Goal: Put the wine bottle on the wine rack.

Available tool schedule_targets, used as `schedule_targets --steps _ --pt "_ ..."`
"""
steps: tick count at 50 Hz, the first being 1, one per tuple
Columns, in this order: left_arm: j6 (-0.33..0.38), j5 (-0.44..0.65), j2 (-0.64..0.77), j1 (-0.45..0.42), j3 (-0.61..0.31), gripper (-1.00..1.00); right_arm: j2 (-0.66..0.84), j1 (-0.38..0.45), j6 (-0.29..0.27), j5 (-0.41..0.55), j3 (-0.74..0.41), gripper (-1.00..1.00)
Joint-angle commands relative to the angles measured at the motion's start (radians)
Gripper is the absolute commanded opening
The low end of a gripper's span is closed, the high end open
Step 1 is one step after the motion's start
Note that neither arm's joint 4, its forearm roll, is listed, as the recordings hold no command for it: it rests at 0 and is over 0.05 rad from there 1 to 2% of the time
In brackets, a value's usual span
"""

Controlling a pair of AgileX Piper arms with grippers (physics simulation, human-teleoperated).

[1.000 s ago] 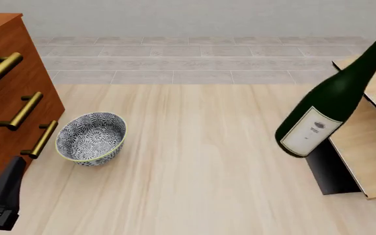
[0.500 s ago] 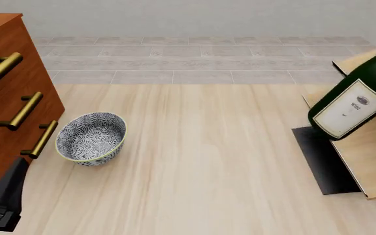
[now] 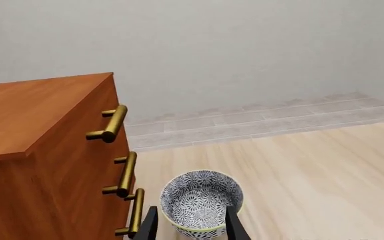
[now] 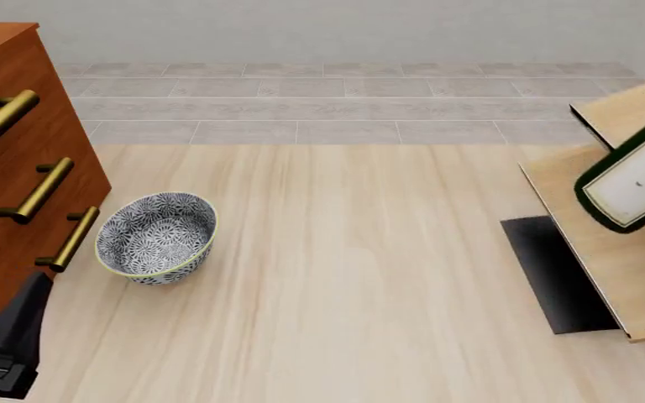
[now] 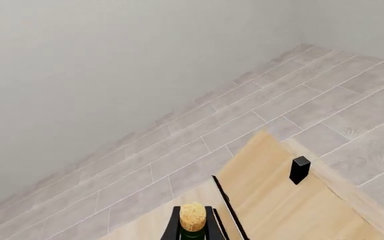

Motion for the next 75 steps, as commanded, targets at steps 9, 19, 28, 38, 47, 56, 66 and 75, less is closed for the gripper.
schedule_targets --steps 9,19,28,38,47,56,66,75 --pt "-0.002 -0.005 0.0 0.002 0.008 1.0 0.068 -0.13 -0.007 0.041 -0.125 -1.0" --pt "-0.004 -0.012 0.0 -0.003 0.019 1.0 0.111 -0.212 -0.024 0.055 -0.184 -1.0" --pt "-0.005 -0.012 0.0 -0.002 0.02 1.0 0.147 -0.256 -0.043 0.052 -0.205 -1.0" --pt "-0.007 -0.014 0.0 0.001 0.025 1.0 0.185 -0.301 -0.063 0.037 -0.213 -1.0" --pt "-0.008 -0.013 0.0 0.007 0.026 1.0 0.207 -0.324 -0.078 0.018 -0.179 -1.0" --pt "-0.016 -0.012 0.0 0.009 0.026 1.0 0.218 -0.333 -0.079 0.004 -0.156 -1.0" --pt "-0.016 -0.011 0.0 0.017 0.027 1.0 0.233 -0.346 -0.078 -0.018 -0.134 -1.0" --pt "-0.016 -0.011 0.0 0.017 0.028 1.0 0.239 -0.353 -0.07 -0.04 -0.103 -1.0"
